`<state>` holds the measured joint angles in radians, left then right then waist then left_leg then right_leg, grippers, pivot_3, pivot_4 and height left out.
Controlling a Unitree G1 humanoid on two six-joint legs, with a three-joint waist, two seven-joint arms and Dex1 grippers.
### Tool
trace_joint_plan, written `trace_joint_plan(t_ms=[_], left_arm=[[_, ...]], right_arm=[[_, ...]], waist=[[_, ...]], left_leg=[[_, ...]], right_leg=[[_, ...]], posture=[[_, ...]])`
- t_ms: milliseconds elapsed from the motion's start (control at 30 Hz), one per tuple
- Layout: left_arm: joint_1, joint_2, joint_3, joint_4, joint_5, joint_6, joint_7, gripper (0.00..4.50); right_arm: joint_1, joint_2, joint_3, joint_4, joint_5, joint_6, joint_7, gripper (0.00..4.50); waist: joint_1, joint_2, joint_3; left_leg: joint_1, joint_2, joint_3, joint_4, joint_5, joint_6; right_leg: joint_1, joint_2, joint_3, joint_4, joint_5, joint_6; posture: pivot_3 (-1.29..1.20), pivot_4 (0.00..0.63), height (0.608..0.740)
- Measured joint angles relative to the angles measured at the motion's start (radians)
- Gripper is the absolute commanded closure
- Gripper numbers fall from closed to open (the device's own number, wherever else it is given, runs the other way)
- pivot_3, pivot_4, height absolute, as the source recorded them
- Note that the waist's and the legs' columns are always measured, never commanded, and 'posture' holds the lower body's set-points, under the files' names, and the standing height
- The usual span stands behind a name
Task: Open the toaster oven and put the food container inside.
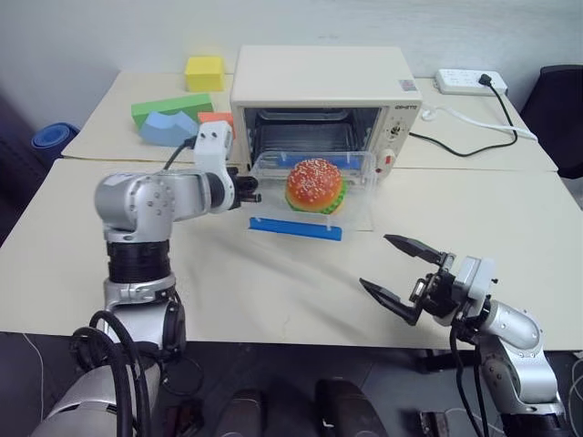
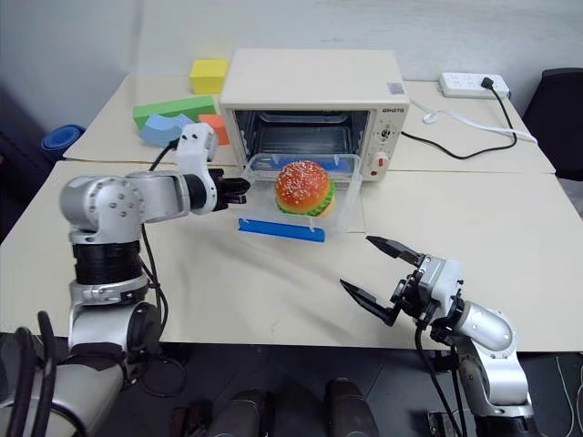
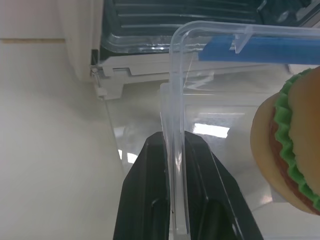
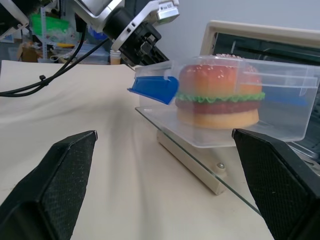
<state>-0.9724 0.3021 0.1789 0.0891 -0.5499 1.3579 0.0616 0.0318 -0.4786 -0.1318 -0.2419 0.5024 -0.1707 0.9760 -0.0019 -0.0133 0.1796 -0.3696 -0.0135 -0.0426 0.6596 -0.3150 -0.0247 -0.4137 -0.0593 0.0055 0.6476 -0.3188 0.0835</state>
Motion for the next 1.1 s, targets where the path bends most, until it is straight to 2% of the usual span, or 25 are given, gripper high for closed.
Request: trace_joint_plan(t_ms=[67,300,433,500,533,600,700,733,767,833,967,1000,1100], left_arm=[[-0.008,-0.016,-0.004,0.034,0.031,-0.046,-0.003,4.41],[-0.027,-0.041,-0.012,0.085,0.089,-0.134,-0.043,2.14],[-0.029,-0.072,0.081,0.084,0.062,-0.148,-0.05,0.91],[-0.023,-0.029,0.114,0.067,0.032,-0.15,-0.106,0.31],[-0.005,0.031,0.113,0.039,0.012,-0.151,-0.171,0.02],[0.049,0.168,0.102,-0.015,-0.025,-0.16,-0.322,0.01],[0.197,0.388,-0.003,-0.057,-0.003,-0.332,-0.615,0.76],[0.245,0.431,-0.035,-0.057,0.02,-0.405,-0.699,1.13],[0.288,0.455,-0.065,-0.056,0.039,-0.475,-0.776,1.4],[0.338,0.453,-0.108,-0.047,0.049,-0.555,-0.873,2.03],[0.397,0.376,-0.152,-0.051,0.05,-0.629,-0.937,3.3],[0.415,0.353,-0.165,-0.056,0.052,-0.654,-0.945,3.6],[0.441,0.262,-0.2,-0.055,0.082,-0.724,-0.93,4.48]], right_arm=[[0.012,0.001,-0.001,-0.013,-0.007,-0.005,-0.017,0.0],[0.06,0.008,-0.001,-0.039,-0.011,-0.024,-0.056,0.0],[0.071,0.002,-0.002,-0.073,0.003,0.0,-0.074,0.0],[0.069,-0.028,-0.003,-0.096,0.019,0.031,-0.074,0.0],[0.067,-0.05,-0.004,-0.11,0.027,0.058,-0.073,0.17],[0.071,-0.093,-0.008,-0.121,0.035,0.11,-0.072,0.55],[0.031,-0.125,0.016,-0.121,0.027,0.2,-0.078,1.54],[0.01,-0.131,0.026,-0.12,0.023,0.226,-0.085,2.0],[-0.019,-0.135,0.041,-0.118,0.013,0.258,-0.093,2.25],[-0.086,-0.136,0.081,-0.107,-0.008,0.312,-0.104,2.99],[-0.19,-0.13,0.144,-0.018,-0.072,0.346,-0.106,4.34],[-0.216,-0.124,0.154,0.016,-0.09,0.346,-0.109,4.5],[-0.303,-0.106,0.177,0.111,-0.141,0.331,-0.109,4.5]], waist=[[0.003,0.0,0.0],[0.006,0.0,0.0],[0.001,0.0,0.0],[-0.003,0.0,0.0],[-0.008,0.0,0.0],[-0.017,0.0,0.0],[-0.022,0.001,0.0],[-0.021,0.001,0.0],[-0.02,0.001,0.0],[-0.005,0.001,0.0],[0.021,0.001,0.0],[0.022,0.001,0.0],[0.023,0.001,0.0]], left_leg=[[0.0,0.0,0.0,0.001,0.0,0.0],[0.0,-0.001,-0.001,0.001,0.0,0.0],[0.0,0.0,0.0,0.001,0.0,0.0],[0.0,0.0,0.0,0.001,0.0,0.0],[0.0,0.001,0.001,0.001,0.0,0.0],[0.002,0.002,0.001,-0.001,0.0,-0.001],[0.002,0.001,0.001,-0.001,0.0,-0.001],[0.002,0.001,0.0,-0.001,0.001,-0.001],[0.002,0.001,0.0,-0.001,0.001,-0.001],[0.001,0.001,-0.001,0.001,0.001,0.0],[-0.001,-0.001,-0.002,0.003,-0.002,0.004],[-0.002,-0.001,-0.002,0.003,-0.002,0.005],[-0.003,-0.002,-0.001,0.004,-0.002,0.006]], right_leg=[[0.0,0.0,0.0,0.0,0.0,0.0],[0.0,-0.001,0.0,0.0,0.0,0.0],[0.0,0.0,0.0,0.0,0.0,0.0],[0.0,0.0,0.0,0.0,0.0,0.0],[0.0,0.001,0.001,0.001,0.0,0.0],[0.0,0.001,0.0,0.001,0.0,0.0],[0.001,0.001,0.001,0.0,-0.001,-0.001],[0.001,0.0,0.001,-0.001,-0.001,-0.001],[0.001,0.0,0.0,-0.001,-0.001,-0.002],[0.002,-0.001,0.0,-0.002,-0.001,-0.002],[0.001,-0.002,0.0,-0.002,-0.001,-0.001],[0.001,-0.003,0.0,-0.002,-0.001,-0.001],[0.001,-0.003,0.0,-0.002,0.0,0.0]], posture=[[0.0,0.15,0.74],[0.0,0.15,0.74],[0.0,0.15,0.74],[0.0,0.15,0.74],[0.0,0.15,0.74],[0.0,0.15,0.74],[0.0,0.15,0.74],[0.0,0.15,0.74],[0.0,0.15,0.74],[0.0,0.15,0.74],[0.0,0.15,0.74],[0.0,0.15,0.74],[0.0,0.15,0.74]])
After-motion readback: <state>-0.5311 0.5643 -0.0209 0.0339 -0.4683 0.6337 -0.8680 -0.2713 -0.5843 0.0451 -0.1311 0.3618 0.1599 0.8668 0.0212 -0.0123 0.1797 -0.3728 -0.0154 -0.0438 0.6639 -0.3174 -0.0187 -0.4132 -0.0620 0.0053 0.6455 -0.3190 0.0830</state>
